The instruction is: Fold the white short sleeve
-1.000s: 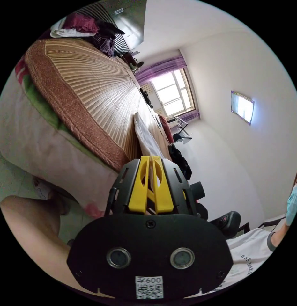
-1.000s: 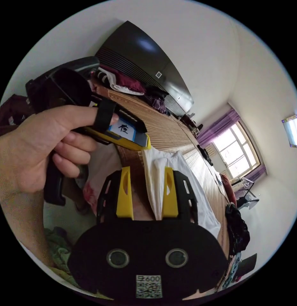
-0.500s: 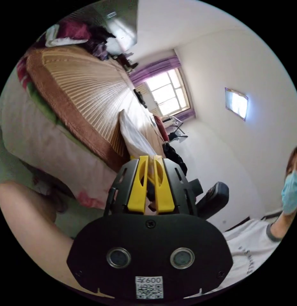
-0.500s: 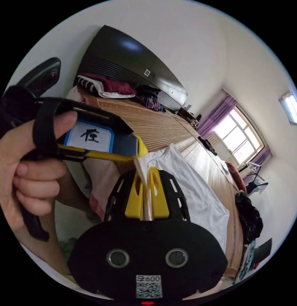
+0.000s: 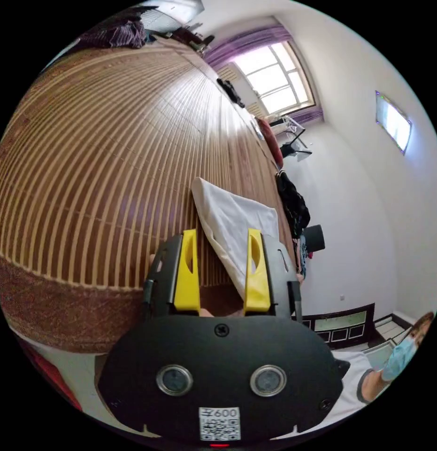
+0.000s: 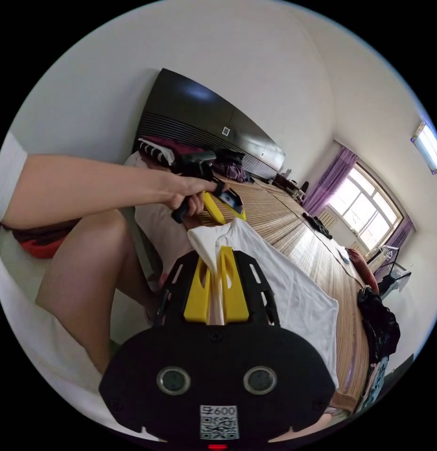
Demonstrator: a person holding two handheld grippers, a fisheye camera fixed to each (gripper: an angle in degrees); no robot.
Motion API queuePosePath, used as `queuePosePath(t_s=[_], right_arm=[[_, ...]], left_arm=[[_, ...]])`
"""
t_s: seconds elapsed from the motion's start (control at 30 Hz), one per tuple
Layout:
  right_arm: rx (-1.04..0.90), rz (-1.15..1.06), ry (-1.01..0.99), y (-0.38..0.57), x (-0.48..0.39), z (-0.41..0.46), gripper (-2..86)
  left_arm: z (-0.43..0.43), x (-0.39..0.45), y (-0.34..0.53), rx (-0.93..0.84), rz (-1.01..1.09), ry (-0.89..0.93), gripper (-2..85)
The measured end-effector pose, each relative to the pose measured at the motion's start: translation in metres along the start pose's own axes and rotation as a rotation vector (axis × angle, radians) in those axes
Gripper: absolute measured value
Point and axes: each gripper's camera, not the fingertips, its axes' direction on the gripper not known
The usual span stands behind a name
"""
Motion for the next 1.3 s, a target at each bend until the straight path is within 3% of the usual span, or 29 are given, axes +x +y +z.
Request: queuePosePath(t_s=[0.2, 0.37, 0.7, 0.9, 1.13, 1.3], right_arm=[[0.02, 0.049, -0.031, -0.094, 0.0, -0.045, -0.8], [0.07, 0.141, -0.118, -0.177, 0.018, -0.09, -0.8], [0.273, 0.412, -0.151, -0.307, 0.112, -0.222, -0.9], [0.361, 0.702, -0.136, -0.34, 0.218, -0.299, -0.8], [0.368, 1.042, -0.05, -0.36, 0.284, -0.348, -0.8], [0.276, 1.041, 0.026, -0.401, 0.315, -0.374, -0.8]], left_arm=[[-0.003, -0.107, -0.019, -0.014, -0.051, -0.06, 6.0], [-0.05, -0.203, -0.001, 0.011, -0.064, 0.007, 3.1], [-0.125, -0.256, 0.011, 0.051, 0.09, 0.178, 2.2], [-0.074, -0.262, 0.009, -0.008, 0.139, 0.171, 2.1], [0.034, -0.345, 0.034, -0.122, 0.149, 0.123, 2.0], [0.08, -0.437, 0.059, -0.183, 0.137, 0.064, 2.1]])
